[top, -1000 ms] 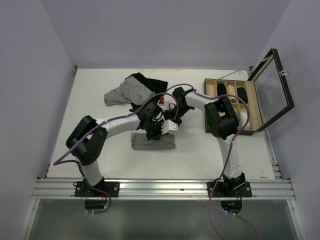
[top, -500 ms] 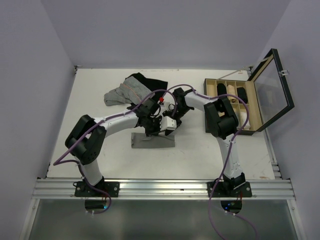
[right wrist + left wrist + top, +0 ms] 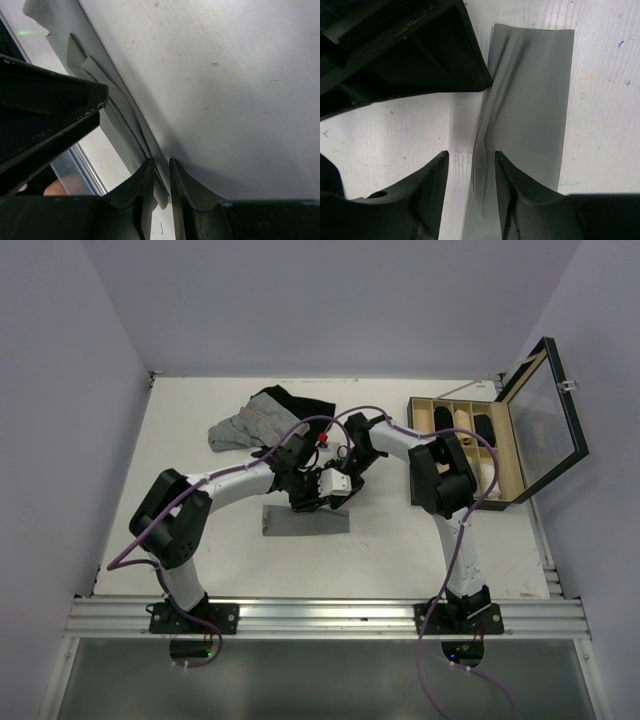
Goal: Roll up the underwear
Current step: Fold the underwear
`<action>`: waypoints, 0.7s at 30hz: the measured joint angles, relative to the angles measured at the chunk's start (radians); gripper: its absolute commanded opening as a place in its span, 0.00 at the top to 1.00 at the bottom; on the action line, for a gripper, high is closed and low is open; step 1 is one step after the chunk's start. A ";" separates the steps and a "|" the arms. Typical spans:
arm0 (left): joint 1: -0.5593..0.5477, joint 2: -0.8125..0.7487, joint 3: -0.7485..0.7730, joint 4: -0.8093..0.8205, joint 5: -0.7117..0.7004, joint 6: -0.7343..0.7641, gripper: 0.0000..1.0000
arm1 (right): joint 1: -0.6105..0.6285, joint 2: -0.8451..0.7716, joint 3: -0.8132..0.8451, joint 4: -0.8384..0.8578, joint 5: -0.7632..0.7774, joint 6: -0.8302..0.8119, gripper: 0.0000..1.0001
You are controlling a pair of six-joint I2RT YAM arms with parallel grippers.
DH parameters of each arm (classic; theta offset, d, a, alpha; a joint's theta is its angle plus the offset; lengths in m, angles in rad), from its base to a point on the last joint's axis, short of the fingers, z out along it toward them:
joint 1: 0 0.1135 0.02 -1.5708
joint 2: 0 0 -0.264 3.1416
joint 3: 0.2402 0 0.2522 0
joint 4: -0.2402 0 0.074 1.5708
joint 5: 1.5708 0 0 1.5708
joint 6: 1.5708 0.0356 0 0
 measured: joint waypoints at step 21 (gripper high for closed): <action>0.323 -0.349 -0.183 -0.046 0.054 -0.187 0.50 | 0.095 -0.184 -0.055 -0.010 0.323 -0.106 0.71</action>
